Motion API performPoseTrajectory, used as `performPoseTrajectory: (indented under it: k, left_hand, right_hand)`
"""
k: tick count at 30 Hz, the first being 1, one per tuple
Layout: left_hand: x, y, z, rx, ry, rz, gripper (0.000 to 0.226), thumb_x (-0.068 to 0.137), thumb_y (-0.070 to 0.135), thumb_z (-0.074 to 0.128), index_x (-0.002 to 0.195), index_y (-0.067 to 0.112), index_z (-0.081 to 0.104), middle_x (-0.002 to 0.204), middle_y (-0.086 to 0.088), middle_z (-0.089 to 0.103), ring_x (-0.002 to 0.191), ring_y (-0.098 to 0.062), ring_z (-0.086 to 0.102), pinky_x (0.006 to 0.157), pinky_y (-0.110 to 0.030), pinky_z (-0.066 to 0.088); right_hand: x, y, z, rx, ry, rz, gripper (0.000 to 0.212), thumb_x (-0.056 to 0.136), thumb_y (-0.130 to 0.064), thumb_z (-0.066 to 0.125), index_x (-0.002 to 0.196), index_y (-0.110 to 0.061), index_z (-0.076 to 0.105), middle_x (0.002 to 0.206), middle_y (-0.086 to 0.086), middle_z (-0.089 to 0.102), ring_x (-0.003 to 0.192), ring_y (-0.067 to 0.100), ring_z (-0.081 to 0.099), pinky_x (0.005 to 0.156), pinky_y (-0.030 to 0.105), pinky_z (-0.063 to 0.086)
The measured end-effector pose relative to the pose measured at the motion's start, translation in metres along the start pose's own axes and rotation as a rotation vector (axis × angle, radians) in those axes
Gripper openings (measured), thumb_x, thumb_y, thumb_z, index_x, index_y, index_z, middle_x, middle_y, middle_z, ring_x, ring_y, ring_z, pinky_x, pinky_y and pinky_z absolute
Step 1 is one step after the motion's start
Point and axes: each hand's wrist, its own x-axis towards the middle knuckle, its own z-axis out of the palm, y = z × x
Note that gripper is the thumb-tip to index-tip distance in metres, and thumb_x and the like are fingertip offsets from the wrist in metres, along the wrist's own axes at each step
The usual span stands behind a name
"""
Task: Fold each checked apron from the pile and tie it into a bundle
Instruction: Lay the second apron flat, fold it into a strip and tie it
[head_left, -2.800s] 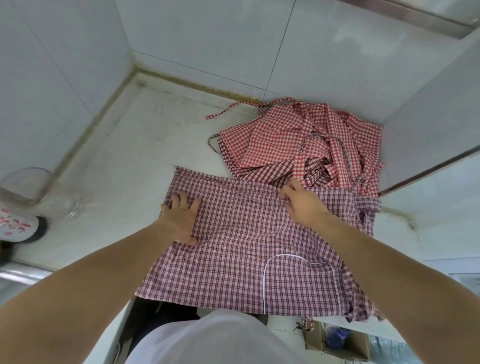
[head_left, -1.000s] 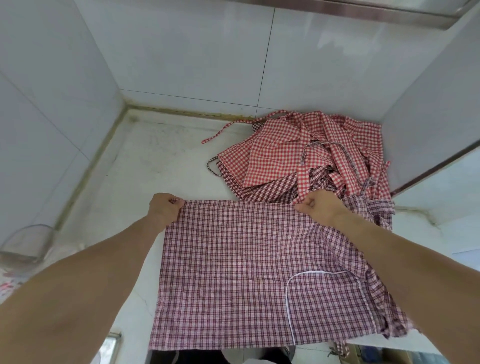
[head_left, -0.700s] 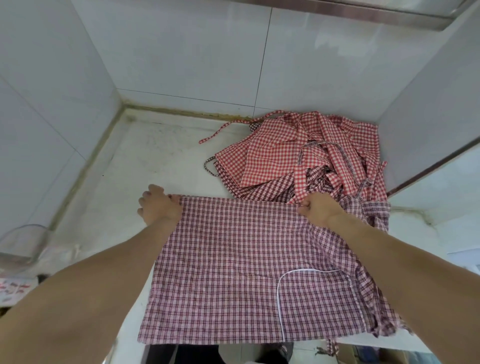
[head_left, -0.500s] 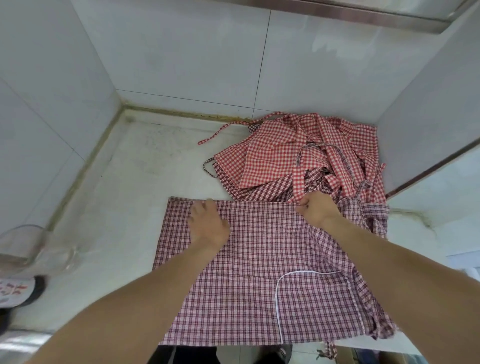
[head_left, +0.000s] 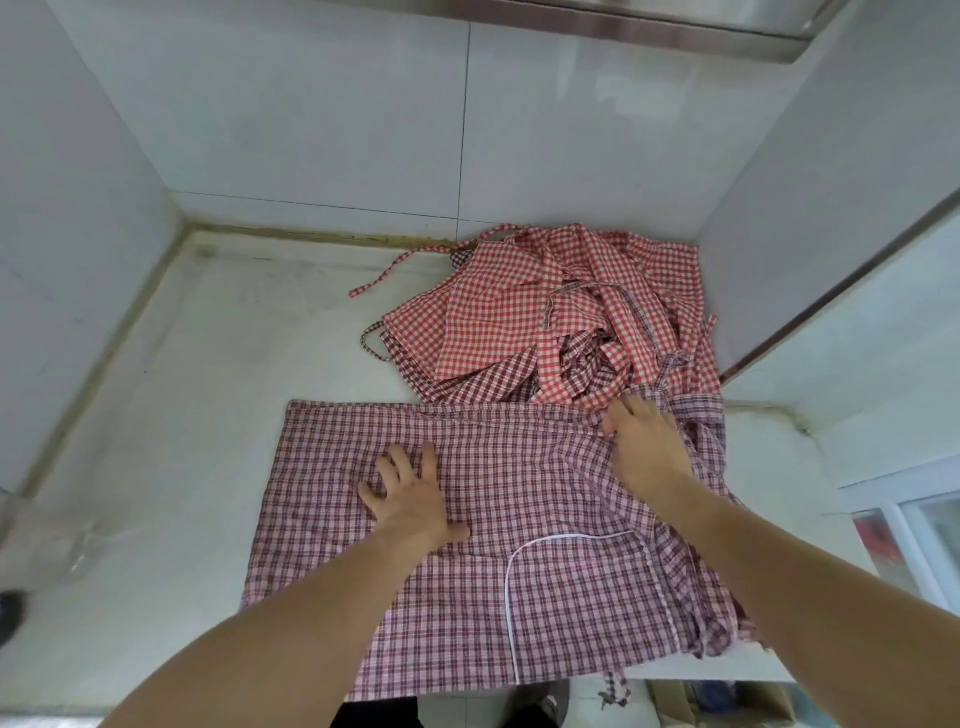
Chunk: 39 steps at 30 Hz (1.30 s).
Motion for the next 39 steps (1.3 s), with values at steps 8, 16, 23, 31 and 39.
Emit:
performPoseTrajectory:
  k: [8,16,23,31,39]
  left_hand:
    - [0.006,-0.016,-0.016,0.175,-0.044,0.024,0.131,0.075,0.061,0.076,0.154,0.023,-0.022,0.159,-0.02,-0.023,0.149,-0.04,-0.013,0.118,-0.067,0.008]
    - [0.003,-0.025,-0.017,0.21,-0.044,0.0,0.133,0.074,0.058,0.078,0.153,0.026,-0.024,0.159,-0.019,-0.021,0.149,-0.038,-0.008,0.116,-0.069,0.013]
    - [-0.005,-0.025,-0.021,0.176,-0.029,0.009,0.138,0.074,0.055,0.08,0.148,0.032,-0.035,0.161,-0.015,-0.021,0.151,-0.035,-0.006,0.116,-0.067,0.017]
    - [-0.004,-0.027,-0.02,0.175,-0.035,0.01,0.137,0.073,0.057,0.079,0.15,0.033,-0.031,0.161,-0.014,-0.023,0.15,-0.035,-0.006,0.114,-0.069,0.02]
    - [-0.002,-0.033,-0.019,0.128,-0.03,0.017,0.134,0.074,0.059,0.078,0.149,0.036,-0.031,0.161,-0.014,-0.024,0.15,-0.037,-0.011,0.114,-0.07,0.017]
  right_hand:
    - [-0.016,0.051,-0.007,0.136,-0.274,0.349,0.029,0.085,-0.007,0.062,0.112,-0.017,0.067,0.11,0.005,0.068,0.096,0.027,0.064,0.087,0.038,0.056]
    - [-0.003,0.087,-0.045,0.85,-0.651,0.509,0.028,0.096,-0.025,0.065,0.094,0.003,0.063,0.071,0.008,0.061,0.057,0.017,0.053,0.063,0.029,0.047]
    - [-0.005,0.101,-0.063,0.18,-0.645,0.344,0.006,0.096,-0.015,0.06,0.101,-0.013,0.058,0.076,-0.003,0.057,0.061,0.011,0.056,0.053,0.021,0.048]
    - [-0.014,0.131,-0.036,-0.134,-0.468,0.494,0.014,0.091,-0.011,0.056,0.079,-0.005,0.06,0.076,0.007,0.061,0.06,0.02,0.06,0.049,0.028,0.049]
    - [-0.047,0.158,-0.018,0.532,-0.167,0.901,0.016,0.092,-0.007,0.055,0.078,-0.002,0.061,0.061,0.011,0.063,0.051,0.023,0.061,0.045,0.023,0.04]
